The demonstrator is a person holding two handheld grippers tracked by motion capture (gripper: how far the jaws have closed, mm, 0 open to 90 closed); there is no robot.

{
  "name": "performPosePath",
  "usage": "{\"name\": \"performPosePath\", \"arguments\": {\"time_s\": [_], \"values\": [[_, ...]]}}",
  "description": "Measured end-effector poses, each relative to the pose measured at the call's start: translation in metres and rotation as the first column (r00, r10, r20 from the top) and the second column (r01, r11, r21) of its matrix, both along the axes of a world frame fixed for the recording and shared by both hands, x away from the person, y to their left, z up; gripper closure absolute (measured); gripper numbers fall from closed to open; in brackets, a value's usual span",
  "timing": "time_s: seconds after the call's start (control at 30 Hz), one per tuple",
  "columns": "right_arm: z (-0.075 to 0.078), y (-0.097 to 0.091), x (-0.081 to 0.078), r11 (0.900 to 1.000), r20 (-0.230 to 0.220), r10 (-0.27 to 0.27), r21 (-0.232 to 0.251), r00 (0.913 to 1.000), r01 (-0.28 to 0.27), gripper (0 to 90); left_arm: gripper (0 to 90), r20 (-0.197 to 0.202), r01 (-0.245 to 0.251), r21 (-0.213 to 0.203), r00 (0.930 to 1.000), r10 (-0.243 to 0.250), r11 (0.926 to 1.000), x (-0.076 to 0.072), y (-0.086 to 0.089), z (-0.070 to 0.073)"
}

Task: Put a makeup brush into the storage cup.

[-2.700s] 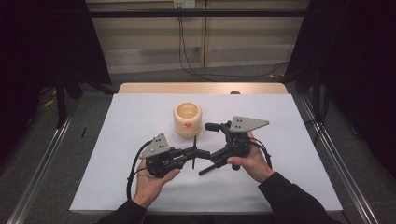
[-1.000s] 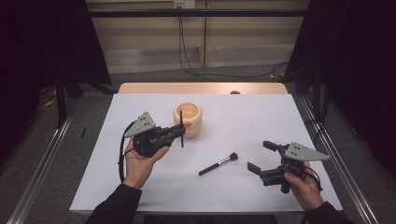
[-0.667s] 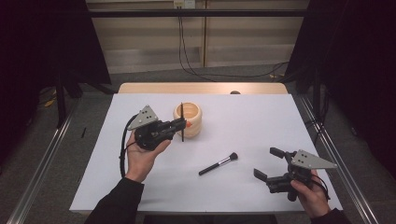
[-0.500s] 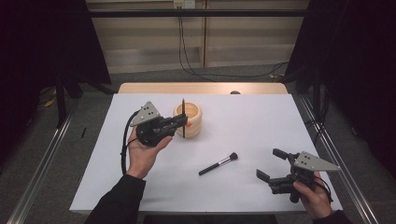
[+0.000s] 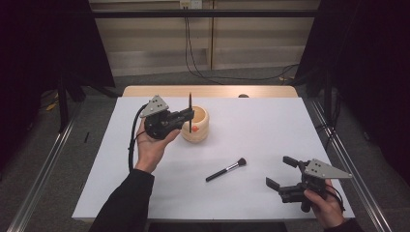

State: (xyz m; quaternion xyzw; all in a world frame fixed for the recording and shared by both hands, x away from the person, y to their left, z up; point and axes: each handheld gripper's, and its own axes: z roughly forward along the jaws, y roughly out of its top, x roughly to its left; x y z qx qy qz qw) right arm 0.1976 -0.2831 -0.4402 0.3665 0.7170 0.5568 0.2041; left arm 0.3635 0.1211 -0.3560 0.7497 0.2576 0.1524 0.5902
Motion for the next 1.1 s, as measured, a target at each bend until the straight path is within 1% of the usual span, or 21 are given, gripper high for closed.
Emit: {"name": "performPosePath", "arguments": {"time_s": [0.03, 0.13, 0.17, 0.23, 0.27, 0.3, 0.33, 0.37, 0.4, 0.43, 0.47, 0.53, 0.63, 0.73, 0.77, 0.8, 0.83, 0.9, 0.97, 1.07, 1.1], "values": [[0.000, 0.000, 0.000, 1.0000, 0.002, 0.001, -0.001, 1.0000, -0.001, 0.0, 83.6, 0.004, -0.017, 0.014, 0.9998, 0.017, 0.9997, 0.002, -0.002, 0.001], [0.000, 0.001, 0.001, 0.9999, 0.000, 0.000, 0.011, 1.0000, 0.000, 0.0, 83.7, 0.002, -0.015, -0.001, 0.9999, 0.015, 0.9999, 0.009, -0.004, 0.002], [0.000, 0.001, 0.001, 0.9999, 0.002, -0.001, 0.011, 1.0000, 0.001, 0.0, 83.7, 0.007, -0.031, 0.004, 0.9995, 0.031, 0.9995, 0.011, -0.005, 0.002], [0.000, 0.001, 0.000, 0.9998, 0.000, -0.009, 0.020, 1.0000, 0.009, 0.0, 83.7, 0.003, -0.038, -0.005, 0.9993, 0.038, 0.9993, 0.017, -0.006, 0.003], [0.000, 0.000, 0.000, 0.9998, 0.005, -0.009, 0.018, 0.9999, 0.009, 0.0, 83.7, 0.004, -0.056, 0.007, 0.9984, 0.056, 0.9984, 0.019, -0.007, 0.004], [0.000, 0.000, 0.001, 0.9998, 0.005, -0.010, 0.017, 0.9999, 0.010, 0.0, 83.7, 0.008, -0.041, 0.001, 0.9991, 0.041, 0.9992, 0.022, -0.007, 0.005], [0.000, 0.000, 0.001, 0.9998, 0.002, -0.009, 0.018, 1.0000, 0.009, 0.0, 83.7, 0.004, -0.062, 0.006, 0.9981, 0.062, 0.9981, 0.024, -0.008, 0.006], [0.000, 0.000, 0.001, 0.9998, 0.003, -0.009, 0.018, 1.0000, 0.008, 0.0, 83.7, 0.003, -0.053, -0.010, 0.9986, 0.053, 0.9986, 0.026, -0.008, 0.006], [0.000, 0.000, 0.001, 0.9998, 0.003, -0.008, 0.018, 1.0000, 0.008, 0.0, 83.7, 0.012, -0.052, -0.003, 0.9986, 0.052, 0.9987, 0.029, -0.008, 0.006], [-0.001, 0.000, 0.001, 0.9998, 0.005, -0.010, 0.019, 0.9999, 0.010, 0.0, 83.7, 0.004, -0.066, -0.002, 0.9978, 0.066, 0.9978, 0.030, -0.009, 0.007], [-0.001, 0.000, 0.001, 0.9998, 0.005, -0.009, 0.019, 0.9999, 0.009, 0.0, 83.7, 0.009, -0.045, -0.007, 0.9989, 0.045, 0.9990, 0.033, -0.009, 0.007], [-0.001, 0.000, 0.000, 0.9998, -0.001, -0.008, 0.020, 1.0000, 0.008, 0.0, 83.7, 0.013, -0.070, 0.000, 0.9975, 0.070, 0.9976, 0.036, -0.010, 0.006], [-0.001, 0.000, 0.001, 0.9998, 0.000, -0.005, 0.021, 1.0000, 0.005, 0.0, 83.6, 0.009, -0.076, -0.001, 0.9970, 0.076, 0.9971, 0.042, -0.009, 0.003], [-0.001, 0.001, 0.000, 0.9998, -0.002, -0.001, 0.021, 1.0000, 0.001, 0.0, 83.6, -0.005, -0.086, -0.001, 0.9963, 0.086, 0.9963, 0.046, -0.009, -0.001], [-0.001, 0.001, 0.001, 0.9999, 0.005, 0.005, 0.015, 1.0000, -0.005, 0.0, 83.6, -0.007, -0.100, 0.008, 0.9949, 0.100, 0.9949, 0.045, -0.008, -0.001], [-0.002, 0.002, 0.001, 0.9998, 0.002, 0.008, 0.016, 1.0000, -0.008, 0.0, 83.7, -0.005, -0.096, 0.001, 0.9954, 0.096, 0.9954, 0.046, -0.008, -0.002], [-0.002, 0.002, 0.001, 0.9999, -0.001, 0.009, 0.013, 1.0000, -0.009, 0.0, 83.7, -0.008, -0.105, 0.014, 0.9944, 0.105, 0.9944, 0.046, -0.008, -0.002], [-0.002, 0.003, 0.001, 0.9999, -0.002, 0.010, 0.013, 0.9999, -0.010, 0.0, 83.7, -0.001, -0.110, 0.015, 0.9940, 0.110, 0.9939, 0.047, -0.008, -0.002], [-0.002, 0.002, 0.001, 0.9998, -0.001, 0.012, 0.013, 0.9999, -0.012, 0.0, 83.7, 0.005, -0.106, 0.003, 0.9943, 0.106, 0.9943, 0.048, -0.008, -0.002], [-0.001, 0.002, 0.001, 0.9999, 0.001, 0.010, 0.014, 1.0000, -0.010, 0.0, 83.7, 0.008, -0.101, 0.019, 0.9949, 0.100, 0.9948, 0.052, -0.009, -0.006], [-0.001, 0.002, 0.001, 0.9999, -0.001, 0.011, 0.012, 0.9999, -0.011, 0.0, 83.7, 0.003, -0.111, 0.021, 0.9938, 0.111, 0.9936, 0.053, -0.009, -0.008]]}}
